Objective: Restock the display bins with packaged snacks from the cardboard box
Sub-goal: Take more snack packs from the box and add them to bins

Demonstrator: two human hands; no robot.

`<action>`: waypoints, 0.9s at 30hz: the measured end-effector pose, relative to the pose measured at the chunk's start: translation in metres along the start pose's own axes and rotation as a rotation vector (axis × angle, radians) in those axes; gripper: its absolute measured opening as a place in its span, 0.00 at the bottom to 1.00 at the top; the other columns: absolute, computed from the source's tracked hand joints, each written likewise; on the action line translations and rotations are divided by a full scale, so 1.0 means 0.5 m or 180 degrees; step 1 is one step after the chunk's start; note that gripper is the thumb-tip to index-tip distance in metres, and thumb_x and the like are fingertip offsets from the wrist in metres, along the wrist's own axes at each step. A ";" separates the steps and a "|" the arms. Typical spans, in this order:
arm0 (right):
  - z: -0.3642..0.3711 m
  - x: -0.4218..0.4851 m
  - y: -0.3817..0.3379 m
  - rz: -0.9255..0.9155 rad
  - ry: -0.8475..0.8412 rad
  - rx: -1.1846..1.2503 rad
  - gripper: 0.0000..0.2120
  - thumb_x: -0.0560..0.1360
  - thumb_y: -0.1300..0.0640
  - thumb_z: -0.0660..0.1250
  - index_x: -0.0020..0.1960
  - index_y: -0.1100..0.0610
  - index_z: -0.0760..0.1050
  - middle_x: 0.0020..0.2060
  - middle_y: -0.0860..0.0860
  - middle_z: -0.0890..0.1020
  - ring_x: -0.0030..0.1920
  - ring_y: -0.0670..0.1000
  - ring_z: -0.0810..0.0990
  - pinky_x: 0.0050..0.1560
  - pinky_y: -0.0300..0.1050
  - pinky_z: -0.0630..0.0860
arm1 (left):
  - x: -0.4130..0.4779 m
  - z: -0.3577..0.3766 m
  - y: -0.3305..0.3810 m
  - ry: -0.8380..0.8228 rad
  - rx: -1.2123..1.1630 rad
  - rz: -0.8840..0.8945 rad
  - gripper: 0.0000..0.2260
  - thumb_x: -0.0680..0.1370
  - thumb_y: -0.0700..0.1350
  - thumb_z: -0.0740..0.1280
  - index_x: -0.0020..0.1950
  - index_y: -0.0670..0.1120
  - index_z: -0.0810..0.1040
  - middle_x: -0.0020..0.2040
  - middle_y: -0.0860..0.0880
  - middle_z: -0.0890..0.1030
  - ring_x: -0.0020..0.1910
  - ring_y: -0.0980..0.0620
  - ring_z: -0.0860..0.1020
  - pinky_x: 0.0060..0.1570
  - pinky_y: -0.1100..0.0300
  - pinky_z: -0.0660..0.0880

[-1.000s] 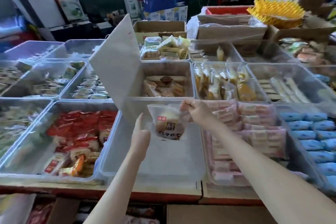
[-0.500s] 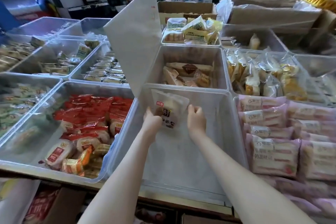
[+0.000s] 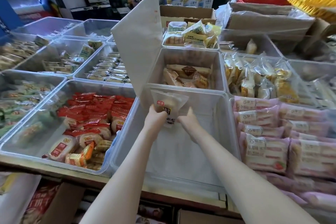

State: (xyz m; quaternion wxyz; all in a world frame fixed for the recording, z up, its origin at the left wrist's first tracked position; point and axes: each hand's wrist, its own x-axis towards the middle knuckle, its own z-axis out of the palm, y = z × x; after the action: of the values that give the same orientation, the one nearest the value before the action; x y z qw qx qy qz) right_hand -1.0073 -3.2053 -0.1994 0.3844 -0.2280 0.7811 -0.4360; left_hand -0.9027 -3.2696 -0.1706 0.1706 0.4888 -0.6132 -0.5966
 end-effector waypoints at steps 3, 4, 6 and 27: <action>-0.091 -0.096 -0.038 -0.0545 0.0245 -0.0776 0.34 0.72 0.60 0.65 0.75 0.59 0.57 0.74 0.54 0.60 0.74 0.55 0.59 0.73 0.46 0.57 | -0.066 0.039 0.031 -0.0034 0.0567 0.0337 0.24 0.72 0.45 0.61 0.68 0.47 0.66 0.62 0.49 0.74 0.59 0.47 0.73 0.55 0.57 0.73; -0.133 -0.130 -0.044 -0.0727 0.0350 -0.1091 0.31 0.75 0.61 0.64 0.75 0.60 0.58 0.74 0.53 0.60 0.75 0.53 0.57 0.72 0.42 0.54 | -0.092 0.058 0.044 -0.0079 0.0755 0.0486 0.27 0.71 0.47 0.62 0.70 0.45 0.65 0.66 0.46 0.72 0.63 0.46 0.72 0.61 0.54 0.72; -0.225 -0.204 -0.042 -0.1078 0.0676 -0.1542 0.28 0.75 0.61 0.65 0.73 0.60 0.62 0.72 0.53 0.63 0.73 0.53 0.60 0.71 0.41 0.54 | -0.156 0.109 0.079 -0.0198 0.1008 0.0880 0.29 0.73 0.45 0.63 0.74 0.43 0.61 0.72 0.43 0.66 0.70 0.46 0.66 0.68 0.55 0.63; -1.098 -1.183 0.505 0.0245 0.2050 -0.2454 0.30 0.76 0.50 0.65 0.74 0.57 0.59 0.71 0.51 0.62 0.71 0.53 0.62 0.70 0.47 0.62 | -1.143 1.056 0.193 -0.1811 0.2595 0.2948 0.21 0.77 0.51 0.62 0.66 0.41 0.68 0.63 0.40 0.72 0.63 0.38 0.72 0.61 0.47 0.71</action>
State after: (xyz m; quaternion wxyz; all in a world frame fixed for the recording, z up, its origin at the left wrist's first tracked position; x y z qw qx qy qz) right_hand -1.0962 -2.3883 0.0000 0.0276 -0.1784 0.9721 -0.1495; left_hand -1.0941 -2.5306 0.0084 0.0427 0.0251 -0.9562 -0.2885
